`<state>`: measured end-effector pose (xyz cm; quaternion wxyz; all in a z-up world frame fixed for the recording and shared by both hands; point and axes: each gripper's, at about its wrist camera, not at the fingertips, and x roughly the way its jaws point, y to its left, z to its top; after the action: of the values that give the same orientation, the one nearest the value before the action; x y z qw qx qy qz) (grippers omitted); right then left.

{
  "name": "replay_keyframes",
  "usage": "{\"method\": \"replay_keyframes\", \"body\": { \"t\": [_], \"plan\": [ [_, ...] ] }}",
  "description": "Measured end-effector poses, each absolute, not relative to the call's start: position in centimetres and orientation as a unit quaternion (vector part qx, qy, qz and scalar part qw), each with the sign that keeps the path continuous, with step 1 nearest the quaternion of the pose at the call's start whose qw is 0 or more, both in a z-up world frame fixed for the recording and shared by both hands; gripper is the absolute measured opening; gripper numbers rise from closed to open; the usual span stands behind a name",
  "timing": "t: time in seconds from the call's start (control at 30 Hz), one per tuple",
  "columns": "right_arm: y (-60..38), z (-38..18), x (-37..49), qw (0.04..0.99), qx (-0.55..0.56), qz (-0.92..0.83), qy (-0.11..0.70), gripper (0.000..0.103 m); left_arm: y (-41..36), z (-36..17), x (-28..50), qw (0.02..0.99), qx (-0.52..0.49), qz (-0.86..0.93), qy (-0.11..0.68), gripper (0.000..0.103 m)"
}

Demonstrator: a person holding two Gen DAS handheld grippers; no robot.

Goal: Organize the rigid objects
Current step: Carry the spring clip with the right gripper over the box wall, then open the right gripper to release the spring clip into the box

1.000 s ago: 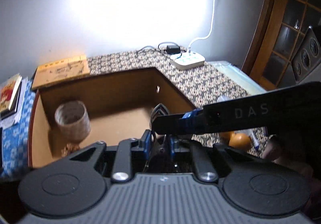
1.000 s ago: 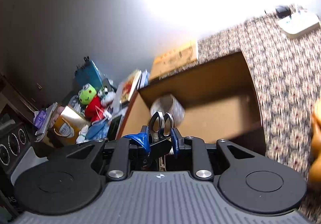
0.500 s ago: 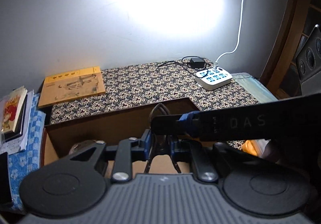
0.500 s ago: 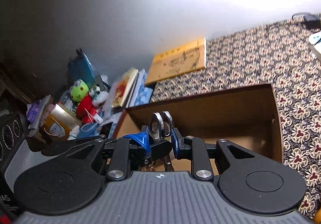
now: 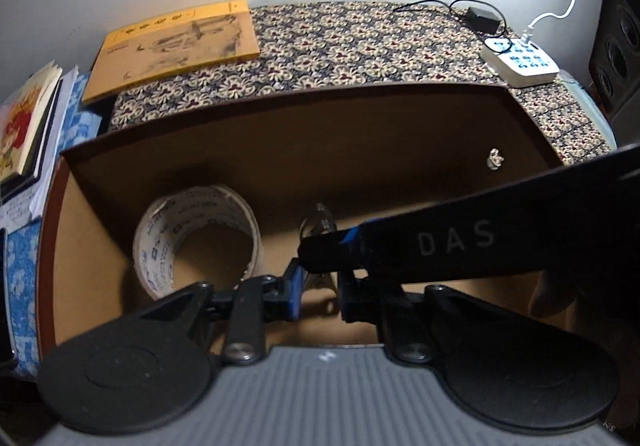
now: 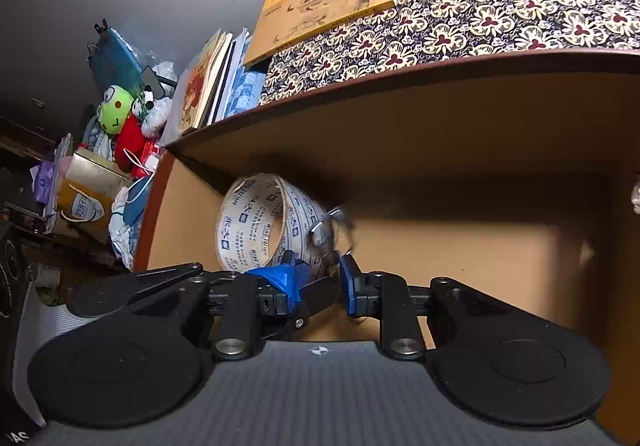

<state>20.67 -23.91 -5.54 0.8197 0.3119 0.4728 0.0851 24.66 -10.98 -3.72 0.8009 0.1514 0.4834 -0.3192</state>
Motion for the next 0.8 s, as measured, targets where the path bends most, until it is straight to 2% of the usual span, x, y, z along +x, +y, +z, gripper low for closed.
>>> {"method": "replay_keyframes", "body": {
  "t": [0.17,0.4,0.43,0.5,0.63,0.8],
  "plan": [
    [-24.3,-6.2,21.0,0.821,0.315,0.087,0.468,0.006,-11.1,-4.4,25.4,0.802,0.151,-0.293,0.499,0.011],
    [-25.0,-5.8,21.0,0.830,0.308,0.080,0.458,0.010,-11.2,-4.0,24.7,0.820,0.168,-0.273,0.475,0.013],
    [-25.0,-5.5,20.7,0.833,0.303,0.077,0.456,0.010,-11.3,-4.1,24.6,0.821,0.170,-0.272,0.473,0.014],
    [-24.9,-5.1,20.3,0.842,0.294,0.071,0.446,0.010,-11.3,-4.2,24.6,0.821,0.171,-0.270,0.474,0.023],
    [-25.0,-4.1,19.3,0.855,0.285,0.051,0.429,0.010,-11.4,-4.2,24.3,0.825,0.182,-0.266,0.464,0.027],
    [-24.9,-2.9,17.4,0.864,0.286,0.033,0.413,0.010,-11.3,-3.5,23.5,0.841,0.186,-0.251,0.443,0.037]
  ]
}}
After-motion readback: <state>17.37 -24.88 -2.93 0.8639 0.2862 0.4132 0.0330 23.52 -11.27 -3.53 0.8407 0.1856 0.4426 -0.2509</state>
